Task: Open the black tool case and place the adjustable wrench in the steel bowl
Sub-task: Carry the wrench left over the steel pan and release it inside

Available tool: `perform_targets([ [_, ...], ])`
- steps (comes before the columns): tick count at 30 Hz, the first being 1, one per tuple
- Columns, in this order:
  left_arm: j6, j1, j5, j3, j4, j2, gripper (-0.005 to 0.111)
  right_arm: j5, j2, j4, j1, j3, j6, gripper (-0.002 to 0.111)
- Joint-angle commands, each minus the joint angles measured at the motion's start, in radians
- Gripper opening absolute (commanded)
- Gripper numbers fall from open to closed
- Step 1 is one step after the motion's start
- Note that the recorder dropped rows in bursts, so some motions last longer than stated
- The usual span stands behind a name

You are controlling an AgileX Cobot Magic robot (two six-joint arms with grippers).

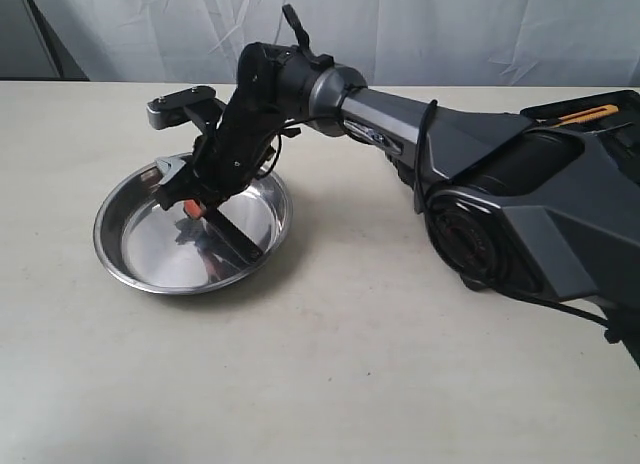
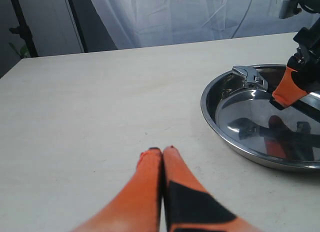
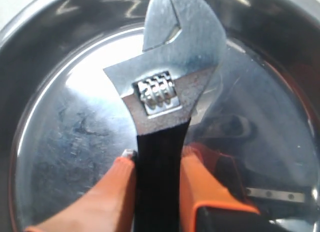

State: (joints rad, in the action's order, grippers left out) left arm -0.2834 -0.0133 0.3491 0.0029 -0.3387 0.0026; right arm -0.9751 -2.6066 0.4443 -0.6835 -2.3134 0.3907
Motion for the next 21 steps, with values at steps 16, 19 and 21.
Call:
perform_targets([
  [16,-0.002,-0.004,-0.01,-0.003,0.0,-0.003,0.0,0.024,0.018,0.002,0.003,-0.008,-0.007,0.042],
  [19,-0.002,-0.004,-0.01,-0.003,0.0,-0.003,0.0,-0.01,0.052,-0.002,0.003,-0.008,-0.007,0.036],
  [21,-0.002,-0.004,-0.01,-0.003,0.0,-0.003,0.0,-0.052,0.084,-0.022,0.003,-0.008,-0.007,0.022],
])
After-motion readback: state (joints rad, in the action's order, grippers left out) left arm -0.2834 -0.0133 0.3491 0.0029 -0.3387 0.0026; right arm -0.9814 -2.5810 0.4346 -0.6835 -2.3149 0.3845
